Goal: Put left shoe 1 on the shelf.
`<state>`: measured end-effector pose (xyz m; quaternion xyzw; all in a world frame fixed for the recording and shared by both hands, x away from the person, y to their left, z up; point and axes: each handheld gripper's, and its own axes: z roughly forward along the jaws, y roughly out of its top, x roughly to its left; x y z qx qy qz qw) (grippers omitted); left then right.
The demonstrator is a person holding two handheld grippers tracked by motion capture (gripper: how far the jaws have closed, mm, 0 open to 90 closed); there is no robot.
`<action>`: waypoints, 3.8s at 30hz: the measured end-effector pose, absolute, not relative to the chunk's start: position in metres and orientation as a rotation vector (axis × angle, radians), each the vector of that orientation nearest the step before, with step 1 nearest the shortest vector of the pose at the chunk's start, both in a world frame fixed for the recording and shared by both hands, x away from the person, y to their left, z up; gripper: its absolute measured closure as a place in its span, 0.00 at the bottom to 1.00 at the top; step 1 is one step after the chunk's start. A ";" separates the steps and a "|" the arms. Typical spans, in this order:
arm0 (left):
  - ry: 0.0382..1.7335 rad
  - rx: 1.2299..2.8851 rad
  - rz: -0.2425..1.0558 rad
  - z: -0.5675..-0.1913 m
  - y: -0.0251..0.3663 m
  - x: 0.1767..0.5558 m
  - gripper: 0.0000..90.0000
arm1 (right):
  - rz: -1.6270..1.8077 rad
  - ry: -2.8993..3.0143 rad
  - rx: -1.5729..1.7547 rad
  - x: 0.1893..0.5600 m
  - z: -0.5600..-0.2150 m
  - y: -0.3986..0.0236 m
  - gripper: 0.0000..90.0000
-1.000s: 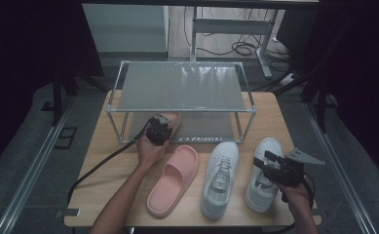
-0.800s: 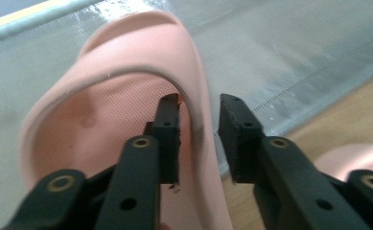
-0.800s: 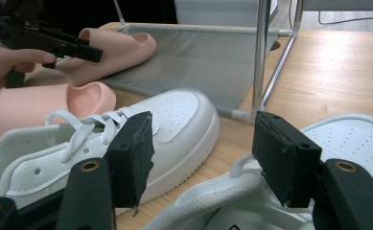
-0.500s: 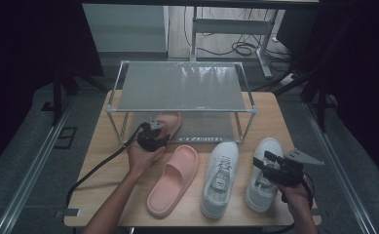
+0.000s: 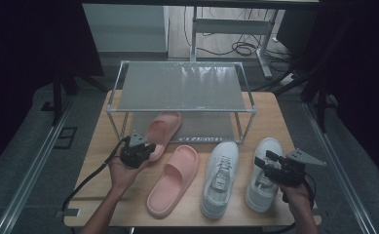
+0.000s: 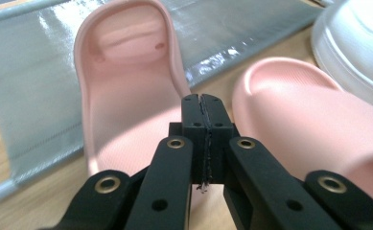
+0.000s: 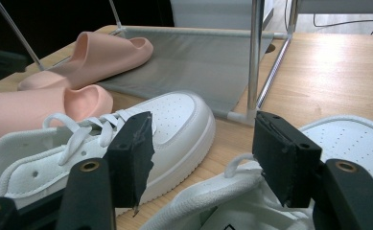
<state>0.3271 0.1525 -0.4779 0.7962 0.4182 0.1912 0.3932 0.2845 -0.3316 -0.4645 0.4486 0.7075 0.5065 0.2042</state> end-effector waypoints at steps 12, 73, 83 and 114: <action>1.042 2.088 0.426 -0.488 0.175 0.296 1.00 | 1.419 1.960 1.245 0.282 -0.461 -0.333 0.44; 1.037 2.196 0.342 -0.519 0.150 0.352 1.00 | 1.425 1.958 1.216 0.279 -0.455 -0.331 0.44; 1.043 2.215 0.323 -0.520 0.134 0.374 1.00 | 1.423 1.966 1.221 0.280 -0.456 -0.332 0.44; 1.046 2.229 0.325 -0.519 0.100 0.414 1.00 | 1.440 1.985 1.215 0.280 -0.457 -0.330 0.44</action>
